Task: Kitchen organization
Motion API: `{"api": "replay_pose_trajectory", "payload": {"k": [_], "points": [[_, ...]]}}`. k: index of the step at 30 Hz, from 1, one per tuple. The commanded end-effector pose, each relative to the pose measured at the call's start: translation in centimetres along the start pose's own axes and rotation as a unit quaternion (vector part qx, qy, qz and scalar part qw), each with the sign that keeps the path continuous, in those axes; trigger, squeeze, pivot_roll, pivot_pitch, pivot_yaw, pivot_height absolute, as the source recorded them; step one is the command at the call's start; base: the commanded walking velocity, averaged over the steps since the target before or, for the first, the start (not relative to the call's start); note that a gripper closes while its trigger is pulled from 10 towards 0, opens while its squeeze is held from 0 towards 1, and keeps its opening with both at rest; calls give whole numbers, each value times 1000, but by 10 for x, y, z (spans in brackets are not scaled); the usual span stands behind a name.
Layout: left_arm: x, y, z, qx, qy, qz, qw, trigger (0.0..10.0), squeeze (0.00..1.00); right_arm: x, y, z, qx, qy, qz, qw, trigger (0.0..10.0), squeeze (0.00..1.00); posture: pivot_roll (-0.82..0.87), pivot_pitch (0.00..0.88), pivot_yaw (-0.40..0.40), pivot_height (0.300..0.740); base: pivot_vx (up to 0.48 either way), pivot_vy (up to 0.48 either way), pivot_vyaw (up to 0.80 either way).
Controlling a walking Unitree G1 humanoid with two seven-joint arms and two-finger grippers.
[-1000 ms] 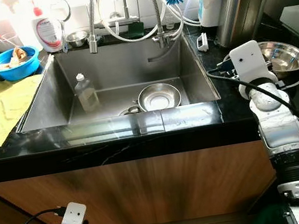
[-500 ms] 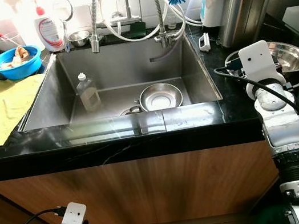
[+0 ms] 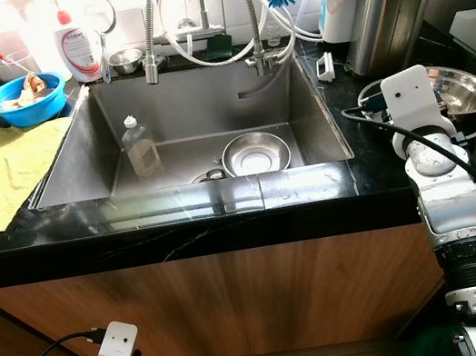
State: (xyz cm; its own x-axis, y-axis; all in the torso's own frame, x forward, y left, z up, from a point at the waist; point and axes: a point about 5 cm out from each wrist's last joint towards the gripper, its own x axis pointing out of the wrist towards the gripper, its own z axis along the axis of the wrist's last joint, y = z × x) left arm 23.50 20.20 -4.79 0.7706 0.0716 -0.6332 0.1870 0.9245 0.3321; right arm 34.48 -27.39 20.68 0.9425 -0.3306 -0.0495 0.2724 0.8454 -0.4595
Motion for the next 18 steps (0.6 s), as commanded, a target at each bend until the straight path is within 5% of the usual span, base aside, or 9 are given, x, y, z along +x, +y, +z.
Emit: {"api": "replay_pose_trajectory", "payload": {"k": [1,18], "points": [[-1,0,-6,2,14,-1,1000,10000,0,0,-1,-2,12,5,-3,1000,0,0,-55,0,11,740,0,0,0],[-1,1,-5,2,13,2,1000,10000,0,1,1,5,32,-10,2,999,0,0,-55,0,9,740,0,0,0]]}}
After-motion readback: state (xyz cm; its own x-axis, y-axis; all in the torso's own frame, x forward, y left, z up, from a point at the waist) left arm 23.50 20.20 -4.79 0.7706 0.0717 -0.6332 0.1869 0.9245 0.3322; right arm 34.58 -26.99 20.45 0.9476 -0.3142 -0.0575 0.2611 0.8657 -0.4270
